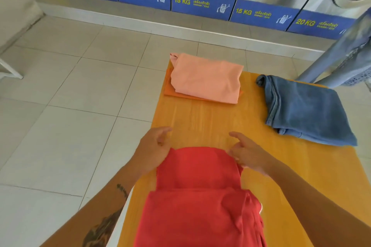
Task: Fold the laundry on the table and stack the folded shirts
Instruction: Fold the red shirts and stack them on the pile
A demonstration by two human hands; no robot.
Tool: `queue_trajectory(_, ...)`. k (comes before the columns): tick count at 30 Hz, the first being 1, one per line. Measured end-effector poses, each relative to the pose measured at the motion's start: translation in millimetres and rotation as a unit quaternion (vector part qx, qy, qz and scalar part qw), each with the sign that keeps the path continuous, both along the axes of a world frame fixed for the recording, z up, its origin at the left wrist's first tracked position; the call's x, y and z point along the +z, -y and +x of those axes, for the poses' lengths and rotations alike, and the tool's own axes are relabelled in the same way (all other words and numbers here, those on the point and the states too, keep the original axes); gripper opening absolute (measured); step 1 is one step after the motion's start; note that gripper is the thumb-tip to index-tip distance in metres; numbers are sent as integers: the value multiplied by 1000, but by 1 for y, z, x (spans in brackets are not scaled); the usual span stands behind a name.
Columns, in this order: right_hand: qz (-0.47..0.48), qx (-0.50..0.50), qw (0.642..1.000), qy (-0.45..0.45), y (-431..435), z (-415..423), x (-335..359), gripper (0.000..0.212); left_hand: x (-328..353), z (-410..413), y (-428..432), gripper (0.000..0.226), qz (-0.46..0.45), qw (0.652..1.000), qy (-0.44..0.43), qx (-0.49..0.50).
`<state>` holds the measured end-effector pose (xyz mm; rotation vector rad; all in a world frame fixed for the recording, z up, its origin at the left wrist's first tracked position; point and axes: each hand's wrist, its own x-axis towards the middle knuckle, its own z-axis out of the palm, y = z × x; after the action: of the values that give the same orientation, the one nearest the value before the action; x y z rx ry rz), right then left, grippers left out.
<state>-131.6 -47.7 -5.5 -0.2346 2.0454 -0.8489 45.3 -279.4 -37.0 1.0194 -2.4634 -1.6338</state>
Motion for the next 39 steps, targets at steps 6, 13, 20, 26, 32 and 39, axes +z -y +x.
queue_trajectory(6,-21,54,998,35,-2,34,1,73,11,15,-24,55,42,993,88,-66)
queue_trajectory(13,-48,57,997,4,-11,46,9,53,22,15,-41,51,106,993,8,-49)
queue_trajectory(20,-83,-2,988,-133,-15,4,29,69,34,-25,-43,56,13,994,-94,46)
queue_trajectory(26,13,-11,988,-154,-31,3,-1,86,8,-15,-49,65,-41,999,27,7)
queue_trajectory(32,51,-9,974,-220,-46,19,-10,69,3,12,-65,48,-63,998,0,25)
queue_trajectory(39,1,146,965,-216,-67,60,20,48,10,60,-65,45,12,999,21,-30)
